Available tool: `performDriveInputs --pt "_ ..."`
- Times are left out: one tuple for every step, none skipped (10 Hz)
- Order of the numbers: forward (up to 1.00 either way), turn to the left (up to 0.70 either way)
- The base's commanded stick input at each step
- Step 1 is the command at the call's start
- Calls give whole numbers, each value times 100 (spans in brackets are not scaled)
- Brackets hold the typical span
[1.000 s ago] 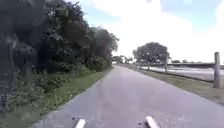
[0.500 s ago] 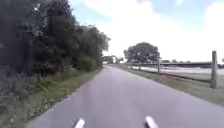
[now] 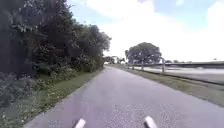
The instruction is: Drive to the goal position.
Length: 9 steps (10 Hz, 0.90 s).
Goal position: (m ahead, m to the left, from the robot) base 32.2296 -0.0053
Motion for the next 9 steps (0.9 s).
performDriveInputs --pt "70 0" --pt "70 0" --pt "70 0" --pt "70 0" --pt "70 0" --pt "70 0" --pt "70 0" --pt "70 0" --pt "70 0"
